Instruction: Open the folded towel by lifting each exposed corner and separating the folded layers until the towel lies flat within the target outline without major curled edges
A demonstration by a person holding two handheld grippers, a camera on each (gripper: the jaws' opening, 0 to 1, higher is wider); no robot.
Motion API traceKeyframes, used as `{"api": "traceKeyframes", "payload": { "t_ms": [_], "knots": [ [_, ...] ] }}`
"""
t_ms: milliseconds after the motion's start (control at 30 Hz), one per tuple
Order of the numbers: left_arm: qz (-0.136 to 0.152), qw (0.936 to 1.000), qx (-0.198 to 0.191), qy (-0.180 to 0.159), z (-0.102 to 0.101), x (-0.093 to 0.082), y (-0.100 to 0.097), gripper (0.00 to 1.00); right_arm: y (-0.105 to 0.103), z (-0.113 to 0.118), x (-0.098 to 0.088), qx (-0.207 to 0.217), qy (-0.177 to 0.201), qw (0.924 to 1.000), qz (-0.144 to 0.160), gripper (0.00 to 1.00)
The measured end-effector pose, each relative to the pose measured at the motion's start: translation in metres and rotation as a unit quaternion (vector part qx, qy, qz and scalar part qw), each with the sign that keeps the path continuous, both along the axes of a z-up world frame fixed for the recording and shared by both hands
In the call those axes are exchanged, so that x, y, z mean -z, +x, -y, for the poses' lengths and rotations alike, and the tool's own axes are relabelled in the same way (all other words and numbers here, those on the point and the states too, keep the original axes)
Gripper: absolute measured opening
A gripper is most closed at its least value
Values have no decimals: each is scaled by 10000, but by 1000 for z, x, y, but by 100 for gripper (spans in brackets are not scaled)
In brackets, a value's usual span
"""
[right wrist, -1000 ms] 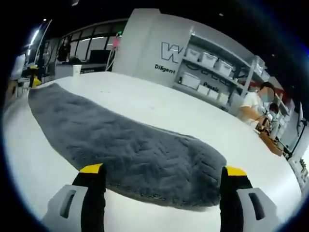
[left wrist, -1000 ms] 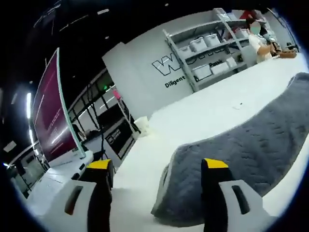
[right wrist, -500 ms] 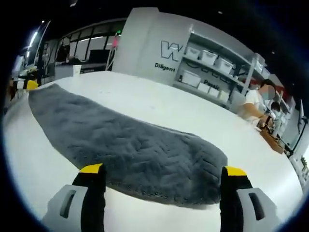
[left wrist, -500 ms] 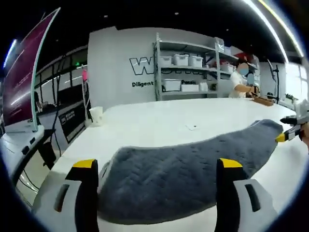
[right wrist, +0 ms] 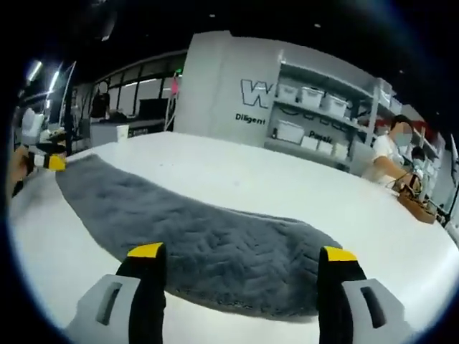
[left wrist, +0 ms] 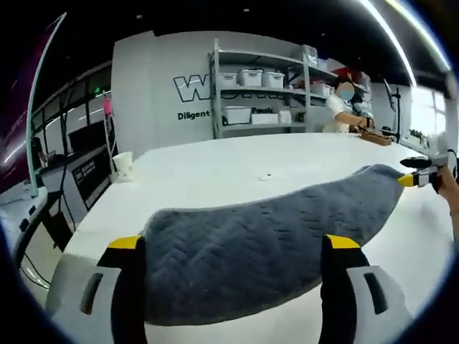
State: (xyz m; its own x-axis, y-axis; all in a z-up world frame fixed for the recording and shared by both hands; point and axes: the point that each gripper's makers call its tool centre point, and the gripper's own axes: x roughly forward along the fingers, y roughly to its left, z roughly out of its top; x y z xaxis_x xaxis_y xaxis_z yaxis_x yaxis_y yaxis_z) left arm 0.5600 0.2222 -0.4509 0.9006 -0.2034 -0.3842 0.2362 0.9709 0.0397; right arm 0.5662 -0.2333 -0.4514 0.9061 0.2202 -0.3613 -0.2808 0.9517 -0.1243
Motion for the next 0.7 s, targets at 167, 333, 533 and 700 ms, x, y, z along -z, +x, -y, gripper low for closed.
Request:
{"api": "traceKeyframes", "payload": {
  "t_ms": [167,333,533,700],
  "knots": [
    [-73,9997,213,7,5,-1,-3,99,5,19,-4,-106,-158,9998,-21,73],
    [-62,9996,261,-15,7,-2,-5,99,19,44,-8,-94,-575,9982,-129,62],
    [-35,9994,331,-37,11,-4,-6,98,41,67,-1,-144,-1038,9931,-529,50],
    [-94,9991,406,-39,15,-1,-8,98,53,74,17,-72,-1203,9889,-865,36]
  ]
}}
